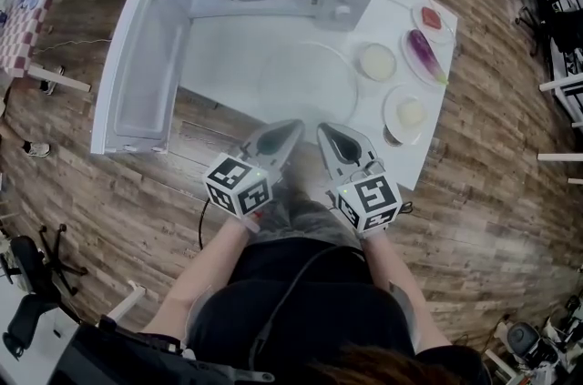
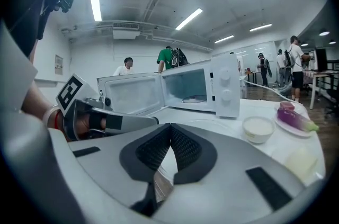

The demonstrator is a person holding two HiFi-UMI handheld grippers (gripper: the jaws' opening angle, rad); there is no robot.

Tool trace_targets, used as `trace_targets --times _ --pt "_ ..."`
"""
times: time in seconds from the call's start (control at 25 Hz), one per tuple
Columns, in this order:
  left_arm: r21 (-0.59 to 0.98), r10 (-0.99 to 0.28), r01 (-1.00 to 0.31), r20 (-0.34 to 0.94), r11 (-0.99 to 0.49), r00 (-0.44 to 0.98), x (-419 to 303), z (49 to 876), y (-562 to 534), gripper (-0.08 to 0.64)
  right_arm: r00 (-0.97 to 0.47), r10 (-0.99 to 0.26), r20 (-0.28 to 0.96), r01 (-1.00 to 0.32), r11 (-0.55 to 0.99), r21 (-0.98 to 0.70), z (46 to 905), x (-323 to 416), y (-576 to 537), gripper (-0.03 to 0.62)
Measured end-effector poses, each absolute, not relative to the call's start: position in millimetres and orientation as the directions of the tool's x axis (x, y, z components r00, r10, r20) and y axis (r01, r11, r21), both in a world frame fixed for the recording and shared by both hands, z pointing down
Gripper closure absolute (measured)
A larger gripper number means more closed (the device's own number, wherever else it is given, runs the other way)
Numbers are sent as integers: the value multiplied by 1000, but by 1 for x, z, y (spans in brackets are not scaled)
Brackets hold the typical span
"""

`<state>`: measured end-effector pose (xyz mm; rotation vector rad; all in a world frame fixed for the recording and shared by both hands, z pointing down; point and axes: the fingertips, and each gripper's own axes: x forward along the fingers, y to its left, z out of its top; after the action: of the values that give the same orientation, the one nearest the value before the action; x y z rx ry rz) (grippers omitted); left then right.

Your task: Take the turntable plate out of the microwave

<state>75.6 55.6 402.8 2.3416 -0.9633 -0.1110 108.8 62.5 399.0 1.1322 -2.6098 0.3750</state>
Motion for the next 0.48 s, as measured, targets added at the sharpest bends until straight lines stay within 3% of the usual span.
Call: trace_targets --times 0.48 --pt "547 -686 -640 154 -541 711 75 399 53 549 -679 -658 326 -716 692 -95 387 107 61 572"
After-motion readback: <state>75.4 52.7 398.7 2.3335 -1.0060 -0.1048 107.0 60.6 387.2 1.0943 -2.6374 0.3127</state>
